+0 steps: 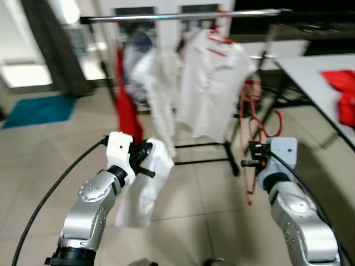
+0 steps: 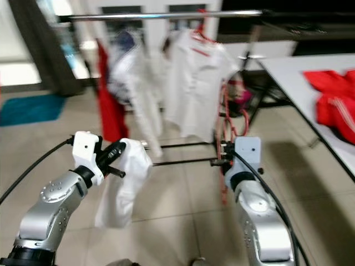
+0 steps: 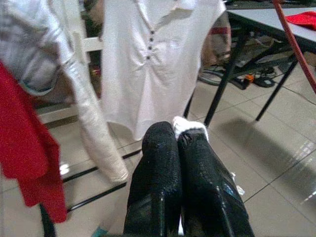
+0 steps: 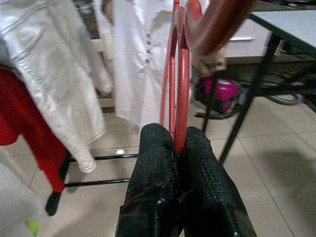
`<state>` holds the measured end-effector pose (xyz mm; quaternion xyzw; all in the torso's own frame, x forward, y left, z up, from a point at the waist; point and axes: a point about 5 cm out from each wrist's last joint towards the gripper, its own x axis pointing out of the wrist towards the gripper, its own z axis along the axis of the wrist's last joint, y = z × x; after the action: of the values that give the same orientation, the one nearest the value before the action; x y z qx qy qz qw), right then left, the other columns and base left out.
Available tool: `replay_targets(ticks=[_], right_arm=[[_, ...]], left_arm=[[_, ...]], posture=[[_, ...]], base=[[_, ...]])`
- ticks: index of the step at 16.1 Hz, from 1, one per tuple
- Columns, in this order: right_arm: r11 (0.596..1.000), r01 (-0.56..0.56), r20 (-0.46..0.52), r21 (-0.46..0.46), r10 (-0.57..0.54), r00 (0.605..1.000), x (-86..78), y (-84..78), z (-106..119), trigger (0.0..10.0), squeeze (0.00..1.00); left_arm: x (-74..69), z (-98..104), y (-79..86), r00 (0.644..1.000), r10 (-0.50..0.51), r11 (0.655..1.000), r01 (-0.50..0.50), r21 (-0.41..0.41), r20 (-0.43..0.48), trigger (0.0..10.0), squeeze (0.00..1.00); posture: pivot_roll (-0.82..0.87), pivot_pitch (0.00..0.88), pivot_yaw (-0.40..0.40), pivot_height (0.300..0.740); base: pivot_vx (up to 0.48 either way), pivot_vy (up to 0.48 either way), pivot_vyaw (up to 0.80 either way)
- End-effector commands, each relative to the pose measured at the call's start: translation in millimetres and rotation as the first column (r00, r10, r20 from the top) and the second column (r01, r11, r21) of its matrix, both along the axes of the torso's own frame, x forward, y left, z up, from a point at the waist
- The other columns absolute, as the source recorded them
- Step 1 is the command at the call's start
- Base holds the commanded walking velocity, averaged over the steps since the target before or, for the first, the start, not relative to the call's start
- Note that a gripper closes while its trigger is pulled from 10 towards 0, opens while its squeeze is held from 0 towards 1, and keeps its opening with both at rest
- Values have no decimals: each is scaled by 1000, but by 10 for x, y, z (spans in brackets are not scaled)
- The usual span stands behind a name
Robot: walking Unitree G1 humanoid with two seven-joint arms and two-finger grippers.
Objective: Hang hanger
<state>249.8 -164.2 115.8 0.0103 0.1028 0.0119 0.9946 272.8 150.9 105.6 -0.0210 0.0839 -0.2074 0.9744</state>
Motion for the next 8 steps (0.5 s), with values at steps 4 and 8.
replay_targets(ticks=[4,8], right_arm=[[995,44,42,93,-48,998,24,27,56,10000,0],[975,84,80,204,-102,992,-29,-25,85,10000,0]], left_arm=[[18,67,-109,996,49,998,-52,35,68,10000,0],[39,49,-154,994,75,997,-77,18,81,10000,0]], posture=[[31,0,39,740],[1,0,68,740]], base=[[0,0,-800],[0,0,-800]])
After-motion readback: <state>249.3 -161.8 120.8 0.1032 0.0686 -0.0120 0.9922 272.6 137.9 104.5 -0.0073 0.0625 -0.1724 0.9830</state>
